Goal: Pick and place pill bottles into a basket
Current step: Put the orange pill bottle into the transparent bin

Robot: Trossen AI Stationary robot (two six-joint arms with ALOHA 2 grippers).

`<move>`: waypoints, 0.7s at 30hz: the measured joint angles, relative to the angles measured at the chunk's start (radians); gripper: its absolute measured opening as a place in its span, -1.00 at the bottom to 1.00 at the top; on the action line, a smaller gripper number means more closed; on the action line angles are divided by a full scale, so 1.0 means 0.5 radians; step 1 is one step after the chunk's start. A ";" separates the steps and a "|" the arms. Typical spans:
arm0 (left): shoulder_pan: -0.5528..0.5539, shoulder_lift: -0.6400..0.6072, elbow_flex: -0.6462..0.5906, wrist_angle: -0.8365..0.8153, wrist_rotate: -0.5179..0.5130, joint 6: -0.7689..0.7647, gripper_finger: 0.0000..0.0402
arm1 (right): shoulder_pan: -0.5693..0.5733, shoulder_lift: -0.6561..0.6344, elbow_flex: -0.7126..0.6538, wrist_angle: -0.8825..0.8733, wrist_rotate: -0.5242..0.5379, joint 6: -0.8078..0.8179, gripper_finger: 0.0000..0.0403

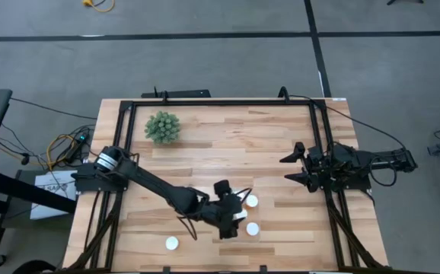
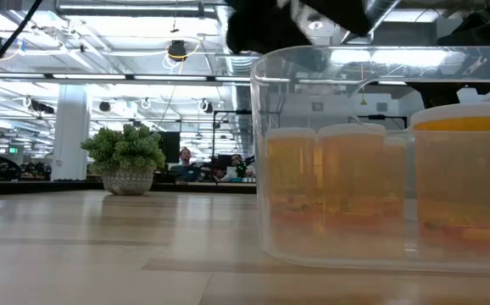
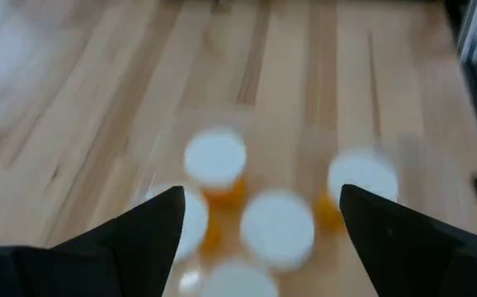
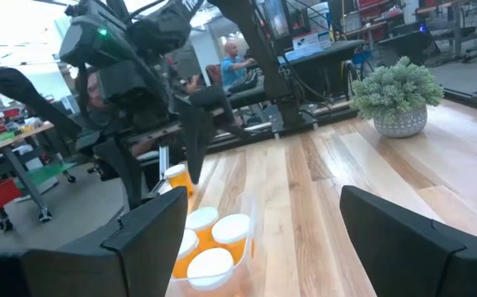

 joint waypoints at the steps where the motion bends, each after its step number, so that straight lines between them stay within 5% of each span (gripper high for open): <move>1: -0.011 -0.021 0.000 -0.093 0.001 -0.033 0.56 | 0.000 0.000 0.000 -0.001 0.000 0.000 0.54; 10: -0.255 -0.189 0.000 -0.783 -0.023 -0.212 0.56 | 0.000 0.000 0.000 0.000 0.000 0.000 0.54; 21: -0.833 -0.237 -0.002 -1.417 -0.178 -0.498 0.56 | 0.000 0.001 0.000 0.000 0.000 0.000 0.54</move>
